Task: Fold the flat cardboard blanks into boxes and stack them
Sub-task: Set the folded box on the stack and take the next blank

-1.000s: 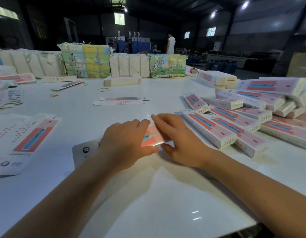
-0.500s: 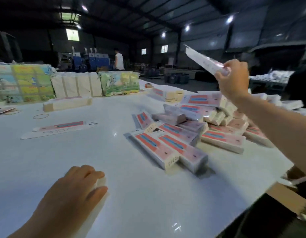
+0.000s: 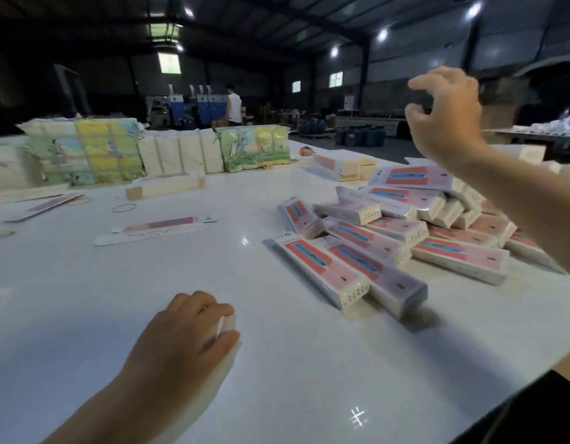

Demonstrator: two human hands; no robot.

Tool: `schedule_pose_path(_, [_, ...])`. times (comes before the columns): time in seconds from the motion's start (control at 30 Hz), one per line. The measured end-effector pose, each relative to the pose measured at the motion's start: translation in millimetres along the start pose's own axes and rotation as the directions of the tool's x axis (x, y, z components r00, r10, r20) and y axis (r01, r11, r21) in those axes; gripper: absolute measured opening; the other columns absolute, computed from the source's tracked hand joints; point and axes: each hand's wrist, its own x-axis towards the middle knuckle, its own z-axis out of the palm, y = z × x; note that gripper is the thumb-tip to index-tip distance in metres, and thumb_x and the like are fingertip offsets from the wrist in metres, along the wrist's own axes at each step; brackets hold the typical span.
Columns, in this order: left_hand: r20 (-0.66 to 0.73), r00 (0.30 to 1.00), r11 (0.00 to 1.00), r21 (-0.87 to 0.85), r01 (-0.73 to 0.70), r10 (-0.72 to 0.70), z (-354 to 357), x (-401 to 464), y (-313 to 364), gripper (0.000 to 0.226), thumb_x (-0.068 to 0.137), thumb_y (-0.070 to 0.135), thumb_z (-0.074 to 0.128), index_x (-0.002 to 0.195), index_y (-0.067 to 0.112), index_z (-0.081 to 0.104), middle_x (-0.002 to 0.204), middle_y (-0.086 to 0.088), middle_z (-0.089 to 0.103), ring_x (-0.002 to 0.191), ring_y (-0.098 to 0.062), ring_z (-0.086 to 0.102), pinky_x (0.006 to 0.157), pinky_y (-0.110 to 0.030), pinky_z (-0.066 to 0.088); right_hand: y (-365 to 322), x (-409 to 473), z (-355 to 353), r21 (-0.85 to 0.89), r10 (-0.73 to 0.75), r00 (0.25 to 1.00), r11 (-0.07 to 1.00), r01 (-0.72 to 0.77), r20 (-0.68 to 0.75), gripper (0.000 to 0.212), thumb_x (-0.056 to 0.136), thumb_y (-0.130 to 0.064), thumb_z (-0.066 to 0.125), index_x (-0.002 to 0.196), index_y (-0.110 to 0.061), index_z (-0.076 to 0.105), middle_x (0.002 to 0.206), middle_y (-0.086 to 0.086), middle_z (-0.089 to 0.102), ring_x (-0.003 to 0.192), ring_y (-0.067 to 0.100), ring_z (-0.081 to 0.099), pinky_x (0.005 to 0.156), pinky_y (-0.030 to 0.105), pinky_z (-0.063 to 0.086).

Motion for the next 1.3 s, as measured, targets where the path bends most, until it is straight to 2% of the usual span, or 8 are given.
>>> schedule_pose_path(0.13, [0.034, 0.999, 0.999, -0.007, 0.042, -0.042, 2.8, 1.3, -3.9, 0.034, 0.087, 0.047, 0.044, 0.111, 0.031, 0.061, 0.111, 0.013, 0.054, 0.104, -0.010, 0.044, 0.088, -0.022, 0.035, -99.8, -78.0, 28.7, 0.345, -0.241, 0.948, 0.925, 0.160, 0.207, 0.025, 0.093, -0.013, 0.053, 0.114, -0.015, 0.066, 0.117, 0.001, 0.063, 0.103, 0.009, 0.052, 0.089, 0.017, 0.035])
schedule_pose_path(0.27, [-0.056, 0.998, 0.996, -0.086, 0.003, -0.008, 6.2, -7.4, -9.0, 0.019, 0.091, 0.023, 0.054, 0.101, 0.016, 0.068, 0.104, -0.002, 0.061, 0.097, -0.021, 0.048, 0.087, -0.030, 0.037, -139.7, -186.8, 77.8, 0.395, -0.395, 0.678, 0.904, 0.165, 0.620, 0.023, 0.093, -0.011, 0.050, 0.108, -0.012, 0.068, 0.115, 0.006, 0.064, 0.111, 0.023, 0.055, 0.093, 0.027, 0.038])
schedule_pose_path(0.33, [-0.058, 0.998, 0.993, -0.115, 0.022, -0.029, 5.1, -7.7, -11.2, 0.020, 0.092, 0.019, 0.052, 0.100, 0.011, 0.068, 0.103, -0.008, 0.062, 0.098, -0.024, 0.050, 0.087, -0.032, 0.037, -138.3, -212.1, 93.2, 0.372, -0.424, 0.585, 0.903, 0.216, 0.691, 0.022, 0.095, -0.015, 0.049, 0.106, -0.013, 0.068, 0.113, 0.006, 0.063, 0.110, 0.025, 0.053, 0.092, 0.029, 0.038])
schedule_pose_path(0.5, [0.036, 0.993, 0.994, -0.026, 0.109, -0.108, -0.6, -6.0, -8.3, 0.024, 0.094, 0.023, 0.042, 0.100, 0.017, 0.065, 0.103, -0.005, 0.057, 0.098, -0.023, 0.050, 0.080, -0.031, 0.038, -134.6, -214.7, 98.6, 0.409, -0.446, 0.610, 0.888, 0.210, 0.655, 0.020, 0.092, -0.010, 0.054, 0.101, -0.012, 0.071, 0.110, 0.006, 0.066, 0.104, 0.025, 0.057, 0.087, 0.028, 0.040])
schedule_pose_path(0.6, [0.059, 0.951, 0.951, -0.036, 0.306, -0.304, -25.6, -3.0, -29.0, 0.022, 0.090, 0.028, 0.047, 0.104, 0.023, 0.063, 0.109, 0.001, 0.057, 0.101, -0.021, 0.053, 0.075, -0.027, 0.036, -134.3, -216.3, 99.2, 0.400, -0.445, 0.615, 0.890, 0.221, 0.651, 0.018, 0.090, -0.008, 0.057, 0.099, -0.013, 0.072, 0.111, 0.003, 0.067, 0.107, 0.023, 0.059, 0.085, 0.022, 0.036])
schedule_pose_path(0.8, [0.049, 0.659, 0.619, 0.400, 0.676, -0.751, -119.1, -25.1, -135.5, 0.018, 0.073, 0.028, 0.059, 0.084, 0.014, 0.053, 0.092, -0.005, 0.053, 0.091, -0.026, 0.047, 0.070, -0.031, 0.037, -132.7, -214.0, 101.3, 0.410, -0.437, 0.631, 0.890, 0.199, 0.641, 0.018, 0.087, -0.006, 0.060, 0.097, -0.013, 0.073, 0.110, 0.003, 0.068, 0.105, 0.024, 0.060, 0.085, 0.023, 0.035])
schedule_pose_path(0.93, [0.208, 0.465, 0.509, 0.350, 0.786, -0.861, -132.2, -49.0, -169.1, 0.020, 0.071, 0.027, 0.066, 0.081, 0.011, 0.059, 0.070, -0.007, 0.061, 0.066, -0.024, 0.056, 0.063, -0.026, 0.043, -133.7, -213.1, 101.1, 0.414, -0.440, 0.621, 0.889, 0.196, 0.649, 0.017, 0.088, -0.008, 0.059, 0.096, -0.015, 0.072, 0.110, 0.002, 0.068, 0.106, 0.023, 0.060, 0.087, 0.027, 0.039])
schedule_pose_path(1.3, [0.258, 0.539, 0.553, 0.661, 0.508, -0.802, -122.3, -31.6, -172.6, 0.028, 0.071, 0.017, 0.061, 0.098, 0.011, 0.053, 0.079, -0.004, 0.052, 0.065, -0.015, 0.053, 0.049, -0.022, 0.037, -131.3, -213.3, 101.9, 0.408, -0.433, 0.628, 0.892, 0.195, 0.646, 0.017, 0.088, -0.005, 0.060, 0.093, -0.016, 0.073, 0.108, 0.001, 0.068, 0.104, 0.022, 0.061, 0.084, 0.025, 0.038])
